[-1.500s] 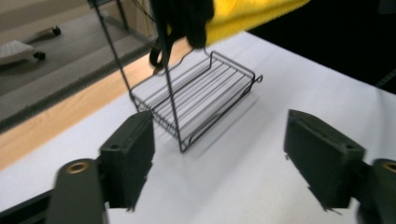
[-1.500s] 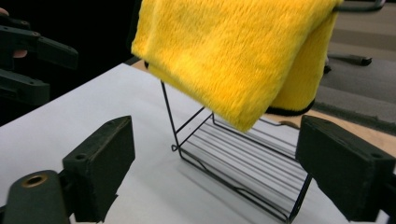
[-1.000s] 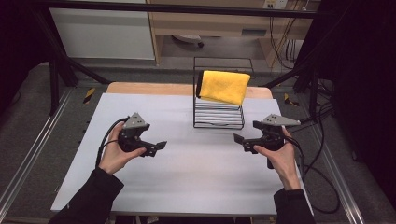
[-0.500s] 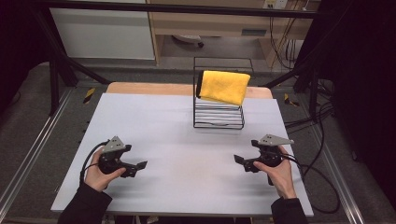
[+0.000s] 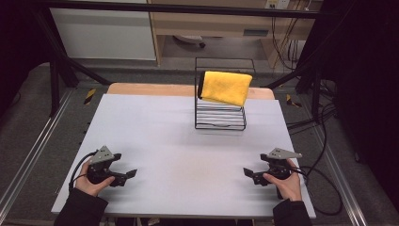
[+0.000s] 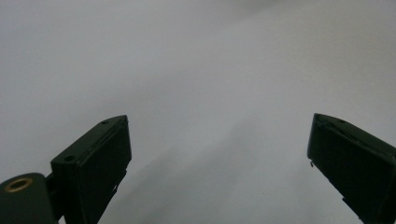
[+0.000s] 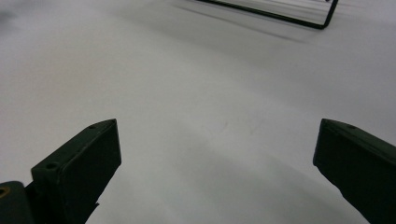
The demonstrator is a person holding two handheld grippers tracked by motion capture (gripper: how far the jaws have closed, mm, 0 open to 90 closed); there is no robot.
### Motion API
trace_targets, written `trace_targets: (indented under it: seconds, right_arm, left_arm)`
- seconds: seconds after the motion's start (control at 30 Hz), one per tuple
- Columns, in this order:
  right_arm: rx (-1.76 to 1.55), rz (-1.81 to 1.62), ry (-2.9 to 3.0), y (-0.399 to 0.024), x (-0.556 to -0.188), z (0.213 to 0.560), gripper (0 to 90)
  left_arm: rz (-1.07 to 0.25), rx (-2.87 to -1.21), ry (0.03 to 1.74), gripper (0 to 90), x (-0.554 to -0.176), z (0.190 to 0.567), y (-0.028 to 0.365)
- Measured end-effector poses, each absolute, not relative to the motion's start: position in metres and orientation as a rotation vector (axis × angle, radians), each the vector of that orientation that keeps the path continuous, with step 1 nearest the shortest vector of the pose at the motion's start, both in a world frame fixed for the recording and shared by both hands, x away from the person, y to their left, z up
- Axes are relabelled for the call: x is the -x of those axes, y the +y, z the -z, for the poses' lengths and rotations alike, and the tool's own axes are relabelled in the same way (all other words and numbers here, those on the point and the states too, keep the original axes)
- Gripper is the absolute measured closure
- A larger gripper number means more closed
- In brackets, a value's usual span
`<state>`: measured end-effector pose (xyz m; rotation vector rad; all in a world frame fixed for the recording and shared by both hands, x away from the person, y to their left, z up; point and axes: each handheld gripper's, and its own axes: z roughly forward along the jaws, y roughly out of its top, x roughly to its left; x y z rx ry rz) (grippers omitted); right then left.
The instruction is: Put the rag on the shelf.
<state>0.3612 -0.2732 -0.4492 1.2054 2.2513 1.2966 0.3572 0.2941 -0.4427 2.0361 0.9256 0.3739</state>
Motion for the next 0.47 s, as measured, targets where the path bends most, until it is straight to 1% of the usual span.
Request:
trace_targets:
  seconds: [0.47]
  right_arm:
    - [-1.206,-1.271,2.285,-0.2795,-0.3563,0.4560,1.2]
  left_arm:
    - [-0.372,-2.044,0.930,6.7,-0.3559,0.4470,0.2981]
